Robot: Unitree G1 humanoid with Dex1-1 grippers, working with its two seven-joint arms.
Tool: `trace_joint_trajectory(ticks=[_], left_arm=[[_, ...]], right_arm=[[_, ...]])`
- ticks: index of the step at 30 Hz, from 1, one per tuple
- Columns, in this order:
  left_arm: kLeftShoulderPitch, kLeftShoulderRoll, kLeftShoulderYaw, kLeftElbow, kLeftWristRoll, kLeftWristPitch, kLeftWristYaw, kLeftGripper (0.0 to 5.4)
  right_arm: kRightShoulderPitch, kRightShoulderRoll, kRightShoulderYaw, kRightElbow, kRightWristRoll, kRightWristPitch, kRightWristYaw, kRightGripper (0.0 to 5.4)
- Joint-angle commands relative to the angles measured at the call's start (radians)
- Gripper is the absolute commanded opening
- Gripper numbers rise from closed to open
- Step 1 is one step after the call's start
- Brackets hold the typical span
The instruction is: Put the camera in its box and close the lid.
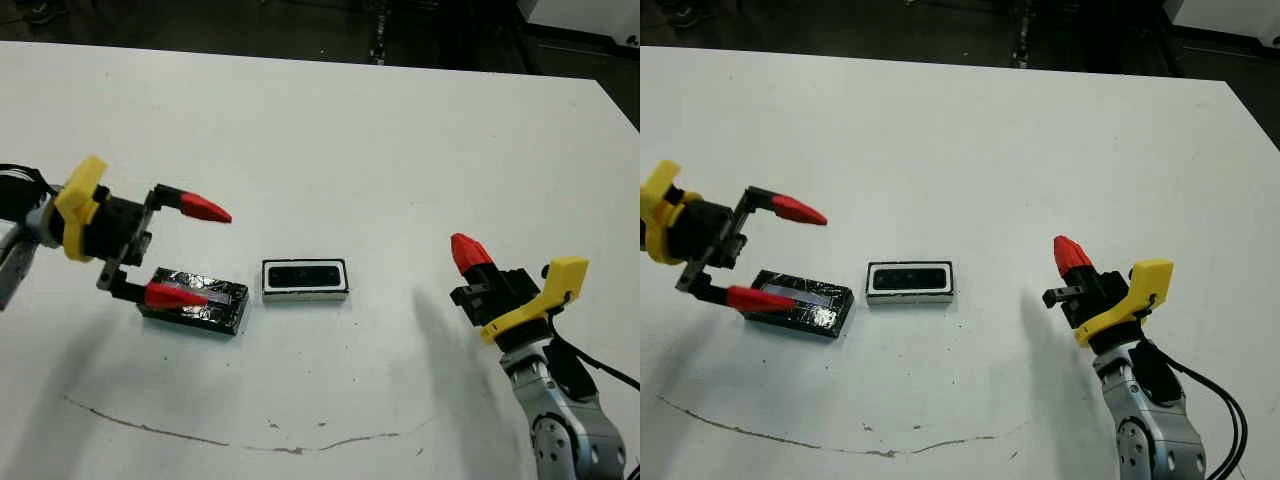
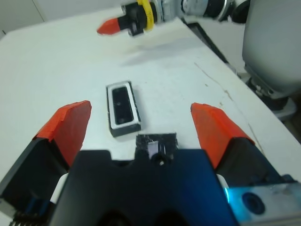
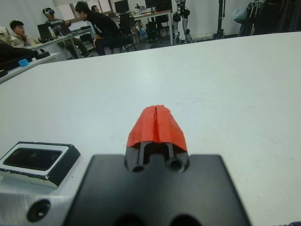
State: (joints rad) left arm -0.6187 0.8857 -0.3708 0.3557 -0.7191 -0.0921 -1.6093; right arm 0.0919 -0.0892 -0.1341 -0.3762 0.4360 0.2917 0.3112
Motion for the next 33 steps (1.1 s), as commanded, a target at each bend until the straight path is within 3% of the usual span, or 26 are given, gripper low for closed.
trace_joint_trajectory(ticks=[1, 6, 13, 18, 24, 28, 33], left_arm=[[0.039, 0.013, 0.009, -0.030, 0.000, 0.054, -0.005, 5.40], [0.074, 0.008, 0.042, -0.057, 0.051, 0.052, -0.005, 5.40], [0.077, -0.019, 0.030, -0.016, 0.055, 0.011, -0.005, 5.40], [0.071, -0.019, 0.030, -0.009, 0.121, 0.072, -0.005, 5.40], [0.061, -0.031, 0.002, 0.019, 0.127, 0.081, -0.005, 5.40], [0.066, -0.047, 0.029, 0.036, 0.195, -0.002, -0.005, 5.40], [0.049, -0.042, 0.019, 0.055, 0.252, 0.012, -0.005, 5.40]], right_arm=[[0.009, -0.016, -0.003, -0.003, 0.005, 0.015, -0.010, 0.02], [0.013, -0.020, 0.001, -0.011, 0.001, 0.023, -0.014, 0.02], [0.016, -0.020, 0.000, -0.010, 0.015, 0.024, -0.012, 0.02], [0.017, -0.023, -0.001, -0.011, 0.020, 0.023, -0.010, 0.02], [0.024, -0.031, 0.005, -0.022, 0.013, 0.028, -0.026, 0.02], [0.025, -0.034, 0.007, -0.024, 0.015, 0.033, -0.030, 0.02], [0.024, -0.038, 0.005, -0.015, 0.023, 0.027, -0.020, 0.02]])
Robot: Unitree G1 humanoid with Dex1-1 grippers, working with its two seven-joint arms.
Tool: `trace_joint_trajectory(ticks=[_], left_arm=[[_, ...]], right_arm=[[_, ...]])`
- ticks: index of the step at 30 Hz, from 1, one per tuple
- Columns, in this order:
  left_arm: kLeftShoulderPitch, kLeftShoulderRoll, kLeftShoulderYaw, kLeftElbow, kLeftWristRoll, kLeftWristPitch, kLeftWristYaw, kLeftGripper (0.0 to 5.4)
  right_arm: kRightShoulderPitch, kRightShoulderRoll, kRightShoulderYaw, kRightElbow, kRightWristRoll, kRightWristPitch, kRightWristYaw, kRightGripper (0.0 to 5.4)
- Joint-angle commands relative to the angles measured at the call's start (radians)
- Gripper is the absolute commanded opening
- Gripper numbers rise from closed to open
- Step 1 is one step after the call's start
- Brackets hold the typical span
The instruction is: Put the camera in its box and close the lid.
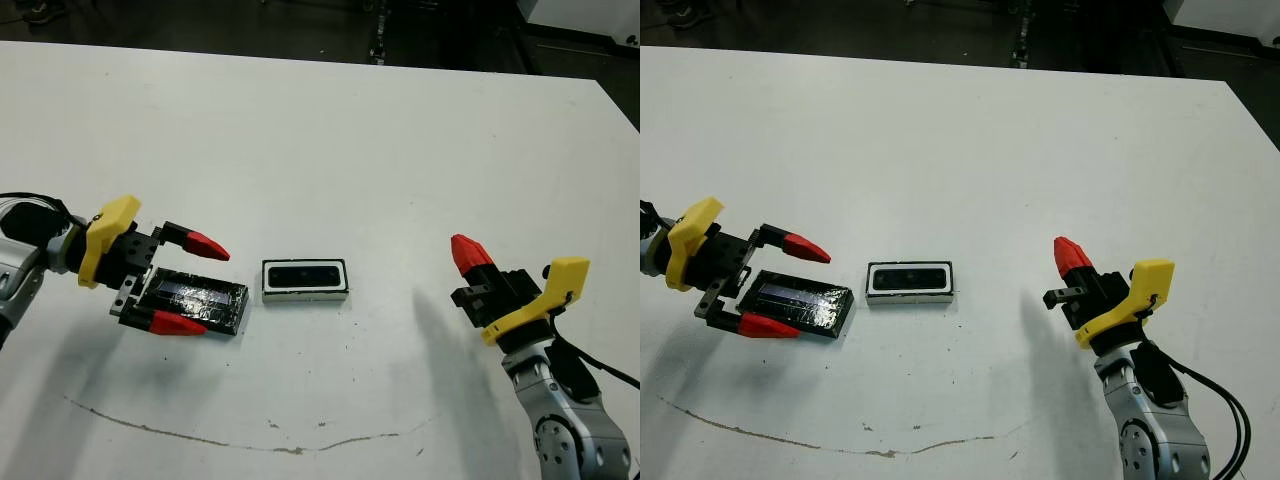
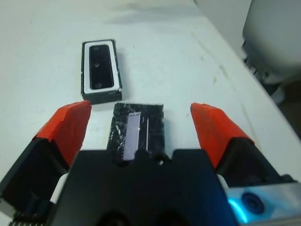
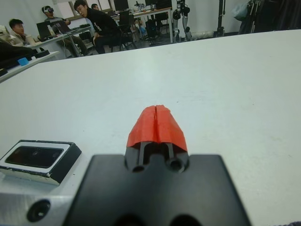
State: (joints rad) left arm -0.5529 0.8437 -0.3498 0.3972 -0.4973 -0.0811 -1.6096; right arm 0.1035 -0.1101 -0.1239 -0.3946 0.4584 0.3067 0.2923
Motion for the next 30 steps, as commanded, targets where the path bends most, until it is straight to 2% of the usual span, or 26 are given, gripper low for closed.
trace_joint_trajectory(ticks=[1, 11, 18, 30], left_arm=[[-0.020, 0.001, -0.004, 0.014, 0.035, 0.003, -0.005, 5.40], [-0.050, 0.009, -0.036, 0.026, 0.089, 0.019, -0.005, 5.40], [-0.091, 0.009, -0.098, 0.089, 0.073, 0.075, -0.005, 5.40], [-0.093, -0.001, -0.105, 0.135, 0.064, 0.059, -0.005, 5.40]], right_arm=[[0.012, -0.019, -0.005, 0.004, 0.000, 0.012, -0.001, 0.02], [0.013, -0.022, -0.002, 0.010, 0.003, 0.012, 0.005, 0.02], [0.013, -0.024, 0.000, 0.017, 0.005, 0.006, 0.014, 0.02], [0.012, -0.029, -0.007, 0.009, 0.011, 0.021, 0.003, 0.02]])
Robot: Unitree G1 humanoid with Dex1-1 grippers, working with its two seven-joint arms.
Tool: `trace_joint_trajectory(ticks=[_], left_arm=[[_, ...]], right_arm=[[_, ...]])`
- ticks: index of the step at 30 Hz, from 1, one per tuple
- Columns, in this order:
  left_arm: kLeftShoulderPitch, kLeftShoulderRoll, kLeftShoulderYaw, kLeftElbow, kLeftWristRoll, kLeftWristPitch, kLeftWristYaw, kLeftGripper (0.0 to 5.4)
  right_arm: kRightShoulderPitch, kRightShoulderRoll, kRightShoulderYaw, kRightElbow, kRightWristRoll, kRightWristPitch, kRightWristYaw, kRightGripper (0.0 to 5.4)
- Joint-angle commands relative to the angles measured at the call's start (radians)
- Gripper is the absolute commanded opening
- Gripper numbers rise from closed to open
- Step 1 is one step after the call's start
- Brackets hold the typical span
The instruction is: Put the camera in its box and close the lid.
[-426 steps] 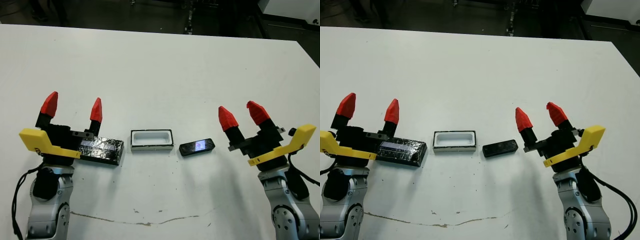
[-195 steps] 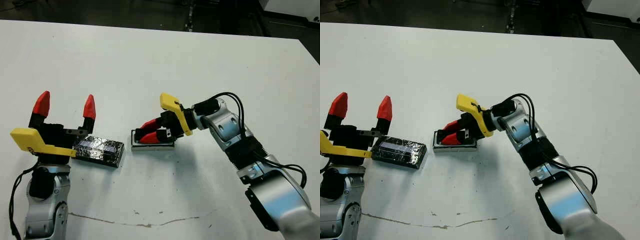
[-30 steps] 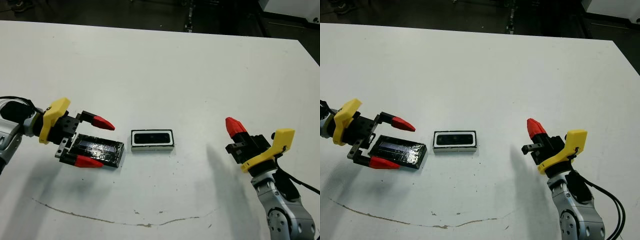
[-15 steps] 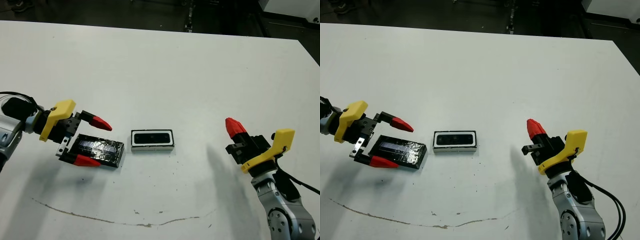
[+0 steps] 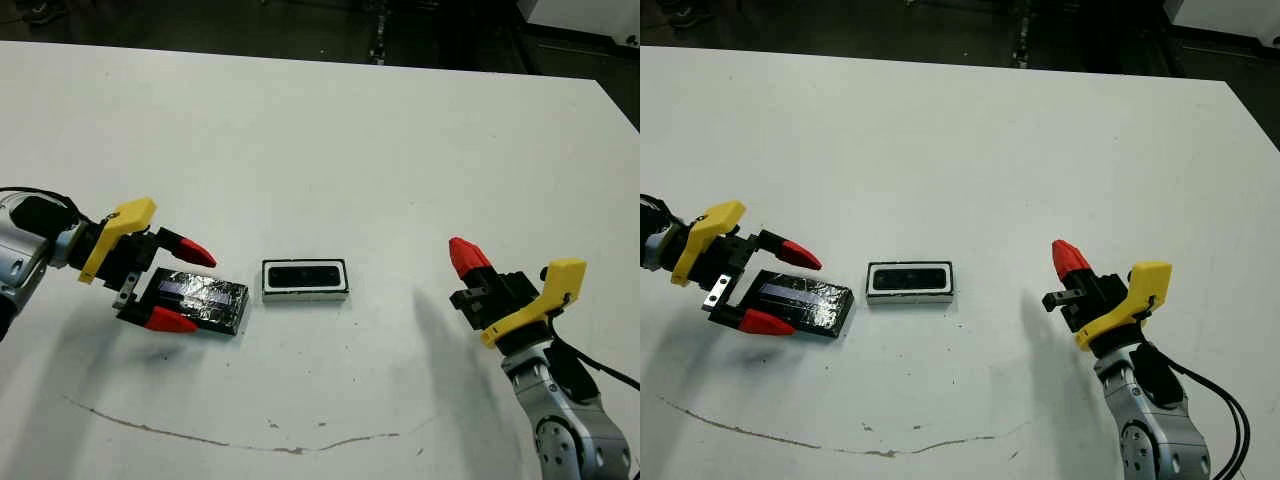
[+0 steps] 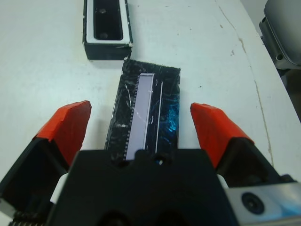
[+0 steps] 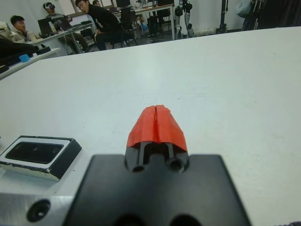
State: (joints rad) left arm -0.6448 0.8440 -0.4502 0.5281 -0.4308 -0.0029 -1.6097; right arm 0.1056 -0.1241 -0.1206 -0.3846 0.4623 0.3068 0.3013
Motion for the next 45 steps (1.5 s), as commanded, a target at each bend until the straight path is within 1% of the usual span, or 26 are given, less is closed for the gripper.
trace_joint_trajectory(ticks=[1, 5, 9, 12, 15, 18, 20, 25, 27, 29, 30, 32, 34, 36, 40, 43, 45], left_arm=[[-0.001, -0.003, 0.000, 0.003, 0.005, -0.012, -0.005, 5.40], [0.006, -0.006, 0.013, -0.010, 0.021, 0.007, -0.005, 5.40], [0.017, -0.006, 0.033, -0.036, 0.057, -0.001, -0.005, 5.40], [0.022, -0.016, 0.036, -0.030, 0.054, -0.030, -0.005, 5.40], [0.023, -0.024, 0.034, -0.024, 0.059, -0.013, -0.005, 5.40], [0.034, -0.028, 0.054, -0.042, 0.081, 0.029, -0.005, 5.12], [0.034, -0.027, 0.055, -0.053, 0.096, 0.055, -0.005, 4.83], [0.048, -0.037, 0.076, -0.059, 0.124, 0.074, -0.005, 4.12], [0.054, -0.043, 0.088, -0.055, 0.125, 0.081, -0.005, 3.78], [0.060, -0.047, 0.104, -0.057, 0.134, 0.072, -0.005, 3.54], [0.061, -0.047, 0.105, -0.057, 0.136, 0.072, -0.005, 3.36], [0.057, -0.046, 0.097, -0.056, 0.135, 0.085, -0.005, 3.18], [0.055, -0.045, 0.095, -0.058, 0.146, 0.100, -0.005, 3.15], [0.056, -0.049, 0.100, -0.054, 0.151, 0.084, -0.005, 3.15], [0.052, -0.051, 0.095, -0.050, 0.157, 0.099, -0.005, 3.15], [0.052, -0.056, 0.095, -0.040, 0.149, 0.102, -0.005, 3.15], [0.058, -0.066, 0.115, -0.034, 0.143, 0.113, -0.004, 3.15]], right_arm=[[0.010, -0.015, -0.011, -0.003, 0.009, 0.023, -0.008, 0.02], [0.012, -0.019, -0.012, -0.002, 0.010, 0.022, -0.005, 0.02], [0.009, -0.021, -0.012, 0.001, 0.016, 0.024, 0.001, 0.02], [0.006, -0.026, -0.009, 0.003, 0.012, 0.020, 0.002, 0.02], [0.006, -0.027, -0.009, 0.002, 0.013, 0.021, 0.001, 0.02], [0.005, -0.028, -0.009, 0.006, 0.016, 0.017, 0.006, 0.00], [0.005, -0.028, -0.009, 0.008, 0.015, 0.012, 0.008, 0.00], [0.007, -0.028, -0.011, 0.003, 0.012, 0.014, 0.001, 0.00], [0.006, -0.026, -0.013, 0.007, 0.019, 0.012, 0.006, 0.00], [0.004, -0.027, -0.015, 0.010, 0.022, 0.009, 0.012, 0.00], [0.003, -0.028, -0.015, 0.010, 0.023, 0.010, 0.012, 0.00], [0.001, -0.031, -0.013, 0.007, 0.013, 0.011, 0.008, 0.00], [0.001, -0.031, -0.016, 0.007, 0.016, 0.013, 0.008, 0.00], [0.001, -0.029, -0.016, 0.004, 0.017, 0.018, 0.003, 0.00], [0.001, -0.029, -0.015, 0.002, 0.017, 0.016, 0.003, 0.00], [0.001, -0.029, -0.015, 0.005, 0.018, 0.012, 0.009, 0.00], [0.001, -0.028, -0.015, 0.007, 0.022, 0.012, 0.011, 0.00]])
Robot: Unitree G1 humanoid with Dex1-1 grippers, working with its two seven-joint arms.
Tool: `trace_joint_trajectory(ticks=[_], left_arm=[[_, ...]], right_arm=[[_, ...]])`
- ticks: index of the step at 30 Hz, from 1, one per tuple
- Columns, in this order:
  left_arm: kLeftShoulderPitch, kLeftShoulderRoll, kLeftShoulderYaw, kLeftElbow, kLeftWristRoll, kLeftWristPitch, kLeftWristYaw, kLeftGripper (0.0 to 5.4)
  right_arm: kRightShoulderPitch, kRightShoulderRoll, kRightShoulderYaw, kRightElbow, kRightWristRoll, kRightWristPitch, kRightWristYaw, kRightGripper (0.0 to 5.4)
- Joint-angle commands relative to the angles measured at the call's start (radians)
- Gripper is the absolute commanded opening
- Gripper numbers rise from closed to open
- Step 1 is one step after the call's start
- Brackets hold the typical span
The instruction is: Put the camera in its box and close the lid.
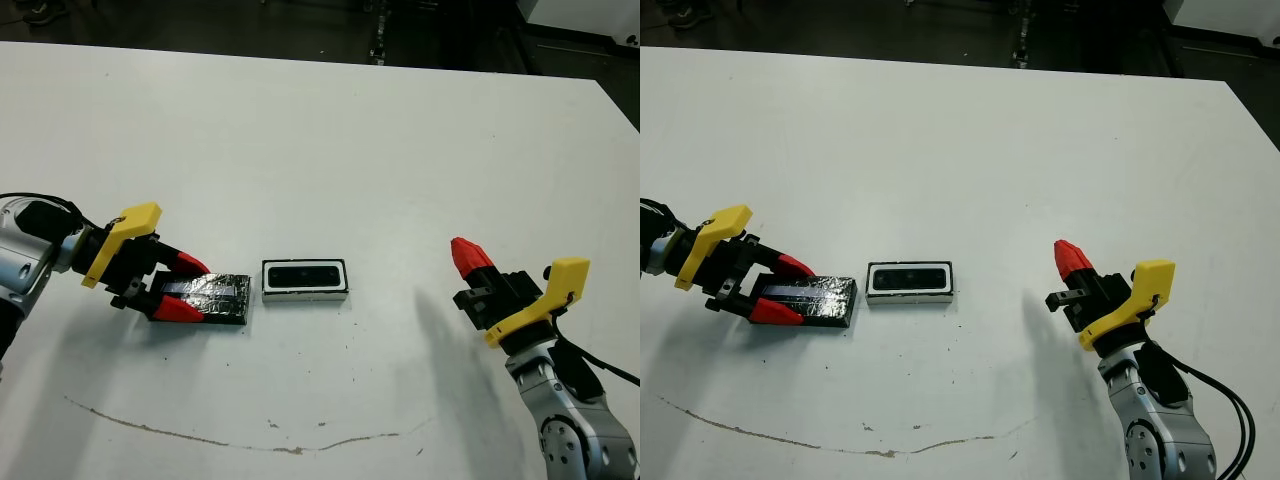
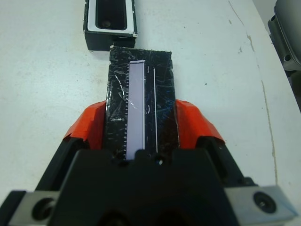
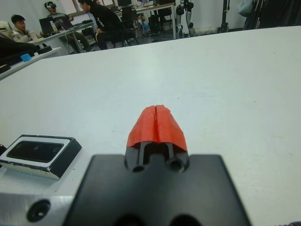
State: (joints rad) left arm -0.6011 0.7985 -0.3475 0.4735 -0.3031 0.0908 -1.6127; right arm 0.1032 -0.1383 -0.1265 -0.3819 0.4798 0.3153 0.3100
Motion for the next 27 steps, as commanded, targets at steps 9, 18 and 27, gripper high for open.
trace_joint_trajectory(ticks=[9, 18, 27], left_arm=[[0.018, -0.036, 0.130, 0.005, -0.019, 0.139, 0.027, 3.15], [-0.003, -0.067, 0.221, -0.032, -0.087, 0.314, 0.053, 3.15], [-0.016, -0.108, 0.208, -0.078, -0.068, 0.349, 0.090, 3.15]], right_arm=[[0.005, -0.010, -0.006, 0.002, 0.002, 0.010, -0.003, 0.00], [0.005, -0.013, 0.001, 0.005, -0.006, 0.008, -0.001, 0.00], [0.009, -0.010, 0.004, -0.001, -0.009, 0.010, -0.009, 0.00]])
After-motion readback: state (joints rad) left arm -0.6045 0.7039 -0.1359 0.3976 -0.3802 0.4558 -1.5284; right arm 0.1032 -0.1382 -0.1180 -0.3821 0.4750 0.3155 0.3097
